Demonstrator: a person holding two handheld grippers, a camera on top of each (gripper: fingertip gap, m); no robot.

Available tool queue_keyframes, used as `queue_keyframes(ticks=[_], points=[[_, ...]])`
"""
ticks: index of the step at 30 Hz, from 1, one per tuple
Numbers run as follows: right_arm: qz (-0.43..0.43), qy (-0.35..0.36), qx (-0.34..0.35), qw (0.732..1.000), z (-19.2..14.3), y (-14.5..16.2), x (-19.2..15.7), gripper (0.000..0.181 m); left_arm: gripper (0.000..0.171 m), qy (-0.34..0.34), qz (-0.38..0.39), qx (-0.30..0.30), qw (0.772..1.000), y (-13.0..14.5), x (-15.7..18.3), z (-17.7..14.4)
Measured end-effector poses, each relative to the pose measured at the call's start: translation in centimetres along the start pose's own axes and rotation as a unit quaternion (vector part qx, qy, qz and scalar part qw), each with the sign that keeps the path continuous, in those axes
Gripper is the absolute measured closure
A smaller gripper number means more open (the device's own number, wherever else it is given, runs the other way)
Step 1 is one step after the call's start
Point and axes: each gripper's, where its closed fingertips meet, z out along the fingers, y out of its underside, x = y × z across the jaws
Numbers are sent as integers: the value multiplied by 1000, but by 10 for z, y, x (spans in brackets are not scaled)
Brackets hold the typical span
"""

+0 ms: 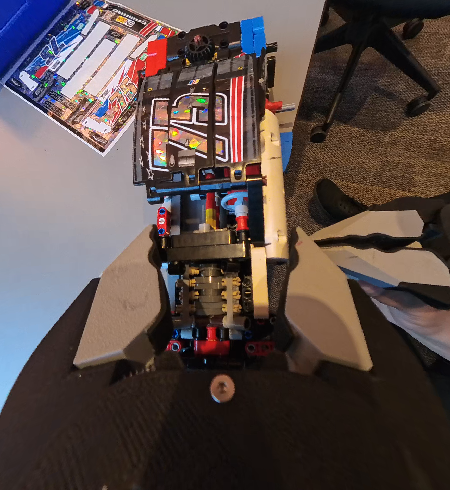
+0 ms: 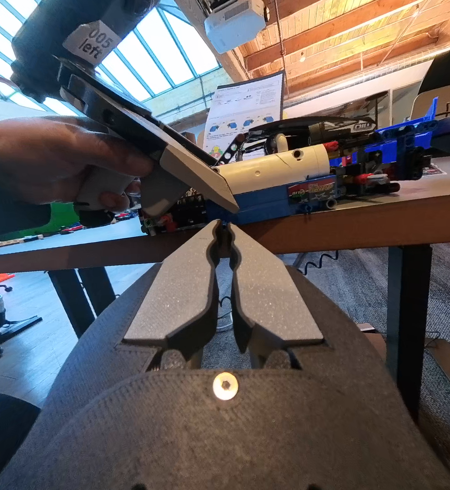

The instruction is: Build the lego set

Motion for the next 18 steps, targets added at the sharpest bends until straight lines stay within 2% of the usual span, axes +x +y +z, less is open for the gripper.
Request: queue_keyframes(ticks=[5,9,14,18], points=[[7,-18,18,1000,-4,-3,-1,181,76,6,2,-3,1000,0,2,0],[-13,-29,81,996,-20,-35,16,179,76,3,7,5,1000,0,2,0],[-83,-9,44,996,-23,-71,64,177,75,17,-5,24,1000,-3,2,-1],[-135,-6,2,991,-13,-103,90,173,71,19,-32,73,997,-16,-10,-18]])
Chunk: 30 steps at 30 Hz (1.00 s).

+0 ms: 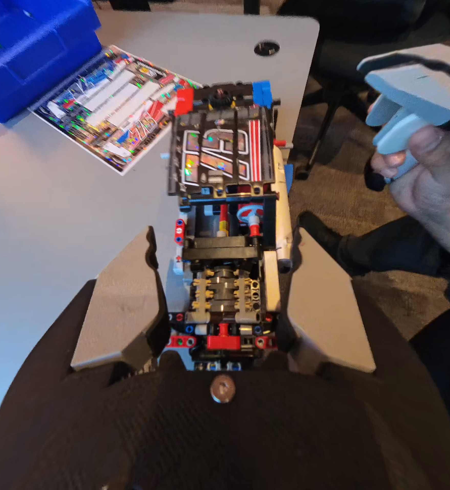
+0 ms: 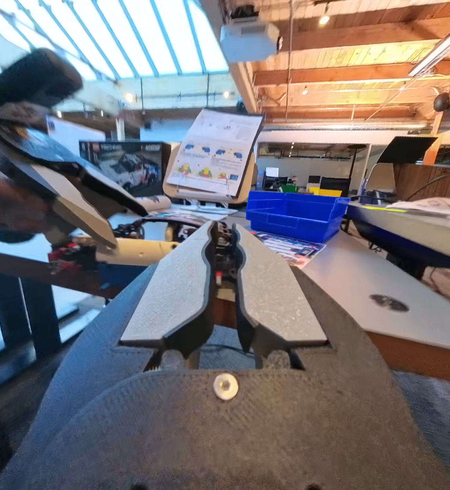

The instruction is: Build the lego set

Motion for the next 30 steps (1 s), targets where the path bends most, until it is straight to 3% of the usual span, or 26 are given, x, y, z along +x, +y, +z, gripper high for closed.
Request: queue_keyframes(ticks=[6,9,13,22,25,30], points=[[-109,-88,-124,982,20,5,9,167,65,-4,-24,48,999,-14,-18,-64],[-149,-138,-182,962,21,7,11,158,61,-11,-28,48,998,2,-18,-95],[-181,-177,-241,937,-1,8,7,156,62,-4,-58,56,997,35,-3,-122],[-112,-201,-278,933,-60,44,-34,151,69,-1,-69,18,997,117,60,-129],[-146,-214,-304,917,-64,54,-43,149,72,-9,-65,-8,998,141,72,-125],[-208,-234,-338,887,-78,74,-55,147,77,42,-123,-42,991,162,90,-110]])
